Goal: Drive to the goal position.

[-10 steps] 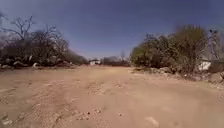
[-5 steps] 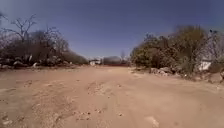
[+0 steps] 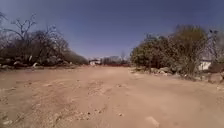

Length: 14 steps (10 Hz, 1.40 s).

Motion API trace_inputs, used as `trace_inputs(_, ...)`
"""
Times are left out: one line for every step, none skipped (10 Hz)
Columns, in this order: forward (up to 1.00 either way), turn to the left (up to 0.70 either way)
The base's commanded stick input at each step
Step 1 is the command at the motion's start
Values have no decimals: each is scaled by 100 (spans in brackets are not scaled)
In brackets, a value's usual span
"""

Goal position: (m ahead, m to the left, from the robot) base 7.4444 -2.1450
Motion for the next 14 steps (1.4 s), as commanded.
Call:
trace_inputs(85,0)
trace_inputs(85,0)
trace_inputs(85,0)
trace_inputs(14,0)
trace_inputs(5,0)
trace_inputs(45,0)
trace_inputs(67,0)
trace_inputs(85,0)
trace_inputs(85,0)
trace_inputs(85,0)
trace_inputs(85,0)
trace_inputs(85,0)
trace_inputs(85,0)
trace_inputs(85,0)
